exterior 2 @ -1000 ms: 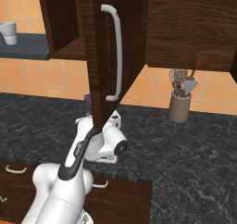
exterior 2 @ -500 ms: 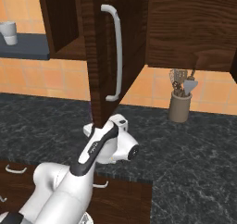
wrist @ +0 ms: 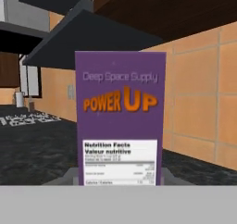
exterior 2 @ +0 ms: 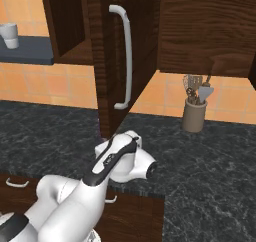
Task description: Pick the cereal and place it on the digital scale for weighing, and close the cabinet.
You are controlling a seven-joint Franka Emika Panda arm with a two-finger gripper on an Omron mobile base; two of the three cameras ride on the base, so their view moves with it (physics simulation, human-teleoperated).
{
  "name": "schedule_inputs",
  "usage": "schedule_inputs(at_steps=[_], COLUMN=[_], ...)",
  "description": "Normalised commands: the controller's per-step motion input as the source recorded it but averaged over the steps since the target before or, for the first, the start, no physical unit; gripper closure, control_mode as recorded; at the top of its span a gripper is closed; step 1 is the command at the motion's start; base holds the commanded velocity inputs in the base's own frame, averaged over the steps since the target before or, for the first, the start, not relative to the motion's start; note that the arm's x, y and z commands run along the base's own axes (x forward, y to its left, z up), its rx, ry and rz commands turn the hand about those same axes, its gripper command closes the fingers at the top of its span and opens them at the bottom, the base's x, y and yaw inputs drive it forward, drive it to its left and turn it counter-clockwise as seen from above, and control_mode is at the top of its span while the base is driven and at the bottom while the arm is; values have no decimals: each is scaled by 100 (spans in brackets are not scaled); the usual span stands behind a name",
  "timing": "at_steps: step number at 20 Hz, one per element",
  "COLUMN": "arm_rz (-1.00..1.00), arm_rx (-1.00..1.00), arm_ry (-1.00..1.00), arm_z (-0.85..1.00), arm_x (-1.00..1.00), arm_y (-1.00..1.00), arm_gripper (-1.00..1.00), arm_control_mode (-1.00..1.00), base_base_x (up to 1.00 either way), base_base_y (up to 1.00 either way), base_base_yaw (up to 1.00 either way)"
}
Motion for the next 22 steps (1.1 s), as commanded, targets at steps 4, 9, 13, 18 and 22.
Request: schedule_inputs(at_steps=[4,9,13,18,22], arm_rz=[0,0,0,0,0], arm_rx=[0,0,0,0,0], arm_ry=[0,0,-5,0,0], arm_z=[-39,-34,-9,-11,-9], arm_x=[26,1,24,13,0], arm_y=[-7,-15,-1,1,0], arm_gripper=[100,100,100,-100,-100], arm_control_mode=[-100,-100,-100,-100,-100], base_base_x=[0,0,0,0,0], base_base_y=[0,0,0,0,0], base_base_yaw=[0,0,0,0,0])
